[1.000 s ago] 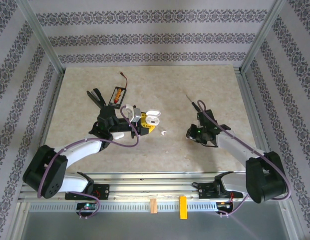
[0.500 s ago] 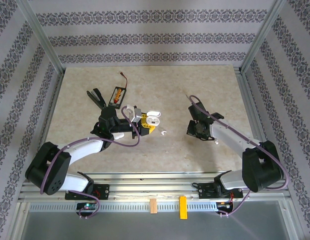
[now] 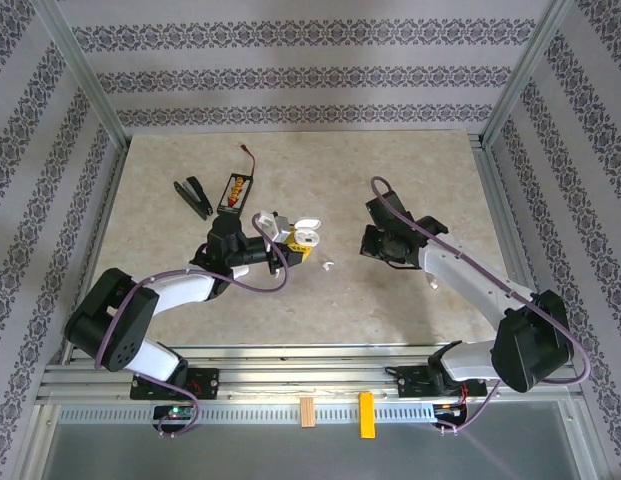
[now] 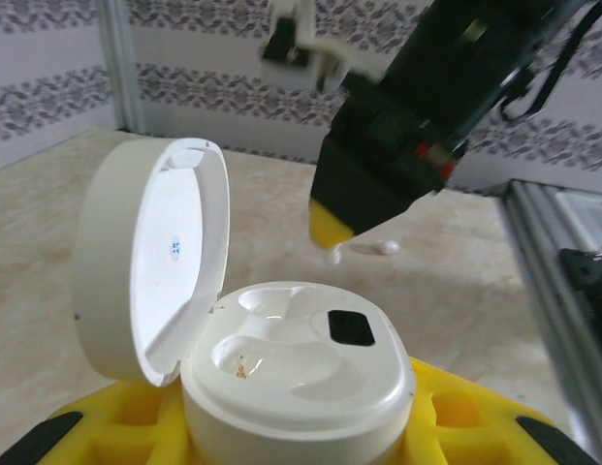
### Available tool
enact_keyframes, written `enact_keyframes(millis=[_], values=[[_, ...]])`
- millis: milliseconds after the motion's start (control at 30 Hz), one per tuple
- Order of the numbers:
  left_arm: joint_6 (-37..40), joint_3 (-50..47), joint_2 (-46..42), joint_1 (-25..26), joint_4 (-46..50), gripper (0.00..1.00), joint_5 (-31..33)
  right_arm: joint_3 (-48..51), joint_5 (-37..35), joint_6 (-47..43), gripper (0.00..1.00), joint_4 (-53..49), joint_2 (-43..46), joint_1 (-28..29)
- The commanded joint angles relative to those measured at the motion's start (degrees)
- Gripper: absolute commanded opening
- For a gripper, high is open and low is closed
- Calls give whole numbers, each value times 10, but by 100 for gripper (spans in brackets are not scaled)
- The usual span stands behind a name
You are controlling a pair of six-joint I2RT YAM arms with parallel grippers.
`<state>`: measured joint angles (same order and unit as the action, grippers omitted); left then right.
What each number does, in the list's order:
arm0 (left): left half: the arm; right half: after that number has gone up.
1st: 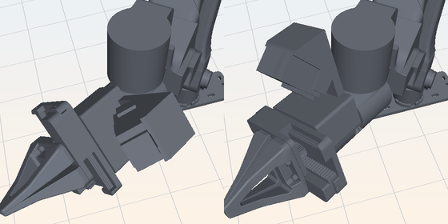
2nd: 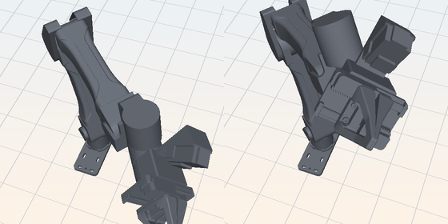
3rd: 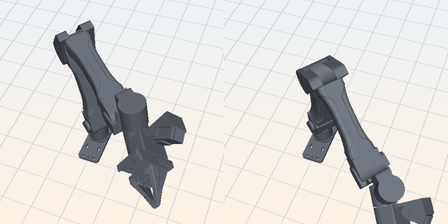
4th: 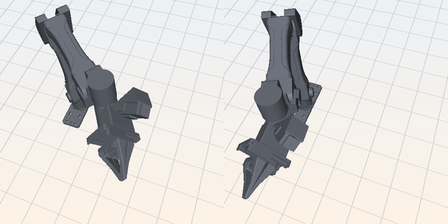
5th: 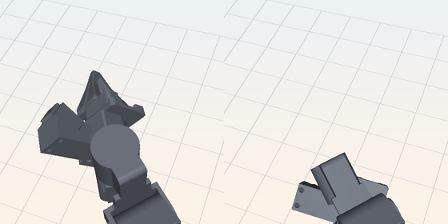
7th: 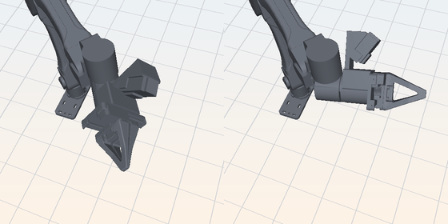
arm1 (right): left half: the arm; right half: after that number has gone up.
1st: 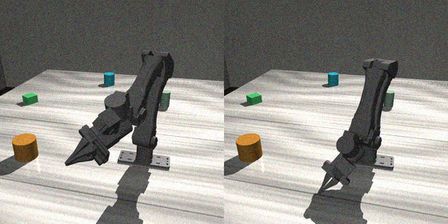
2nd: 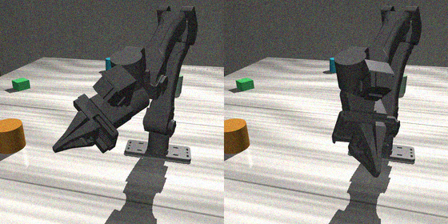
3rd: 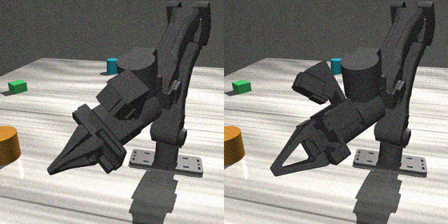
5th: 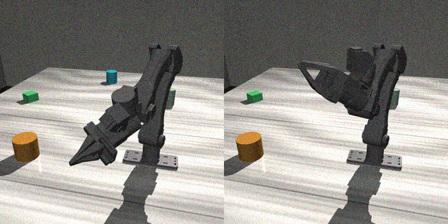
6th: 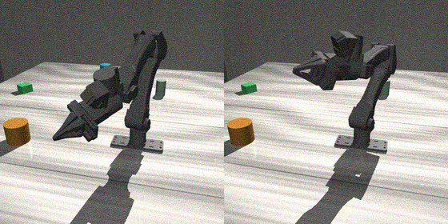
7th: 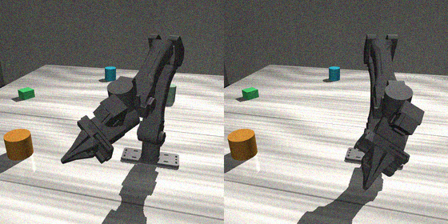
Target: Insert wireless bluetooth earbuds into charging case
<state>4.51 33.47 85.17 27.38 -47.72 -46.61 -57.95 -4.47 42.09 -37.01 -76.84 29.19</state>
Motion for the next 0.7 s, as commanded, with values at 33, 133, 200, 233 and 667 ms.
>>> enact_keyframes(millis=[33, 133, 200, 233, 667], values=[[72, 4, 20, -1, -28, 24, 63, -43, 14, -2, 8, 50, 2, 33], [90, 9, 37, -1, -28, 24, 82, -69, 21, -9, 8, 77, -7, 56], [95, 10, 44, -2, -30, 24, 89, -82, 30, -15, 9, 95, -9, 70], [97, 10, 46, -2, -33, 24, 92, -89, 35, -17, 8, 105, -12, 77], [76, 1, 46, -5, -57, 24, 96, -98, 138, 17, 8, 224, -63, 111]])
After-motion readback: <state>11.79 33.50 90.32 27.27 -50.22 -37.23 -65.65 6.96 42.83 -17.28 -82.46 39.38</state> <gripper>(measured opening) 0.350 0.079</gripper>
